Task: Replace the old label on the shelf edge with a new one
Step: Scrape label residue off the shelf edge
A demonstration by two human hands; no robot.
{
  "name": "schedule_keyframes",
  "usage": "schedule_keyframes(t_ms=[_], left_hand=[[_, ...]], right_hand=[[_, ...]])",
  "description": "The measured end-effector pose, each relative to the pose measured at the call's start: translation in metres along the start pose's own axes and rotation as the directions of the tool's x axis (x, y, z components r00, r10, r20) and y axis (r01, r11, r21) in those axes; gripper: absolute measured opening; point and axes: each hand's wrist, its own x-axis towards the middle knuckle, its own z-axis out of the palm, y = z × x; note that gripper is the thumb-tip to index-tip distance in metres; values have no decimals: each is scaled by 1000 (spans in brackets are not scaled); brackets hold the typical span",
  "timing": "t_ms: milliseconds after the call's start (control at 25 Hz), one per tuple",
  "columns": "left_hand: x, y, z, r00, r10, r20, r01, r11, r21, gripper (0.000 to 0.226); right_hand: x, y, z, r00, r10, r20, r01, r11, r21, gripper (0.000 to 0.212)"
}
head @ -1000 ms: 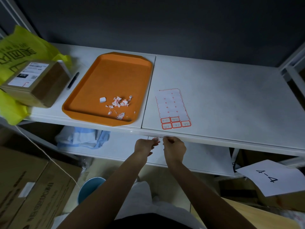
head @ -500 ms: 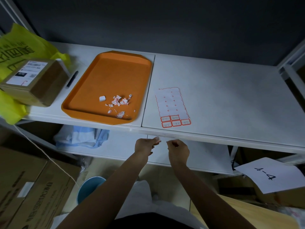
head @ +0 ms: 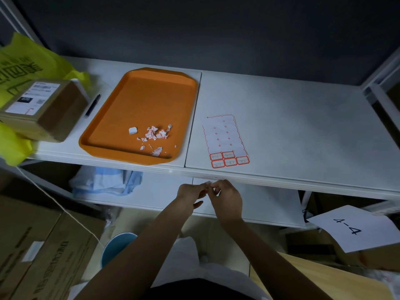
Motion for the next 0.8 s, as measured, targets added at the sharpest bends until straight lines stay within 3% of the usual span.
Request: schedule_keyframes(t_ms=[240, 400, 680, 800], left_hand=[[0, -4, -4, 999, -25, -39, 24, 1000, -15, 27], [0, -3, -5, 1000, -8, -19, 7, 999, -41, 23], [-1, -3, -4, 1000, 1, 2, -1, 1000, -16, 28], [-2, -2, -4, 1000, -4, 7, 4, 1000, -14, 29]], right_hand=[[2, 6, 2, 991, -30, 132, 30, 1000, -1, 22], [11, 8, -4, 997, 76, 24, -78, 990, 116, 28], [17, 15, -8, 996, -90, 18, 92, 980, -178, 35], [18, 19, -8, 995, -89, 37, 94, 977, -193, 31]])
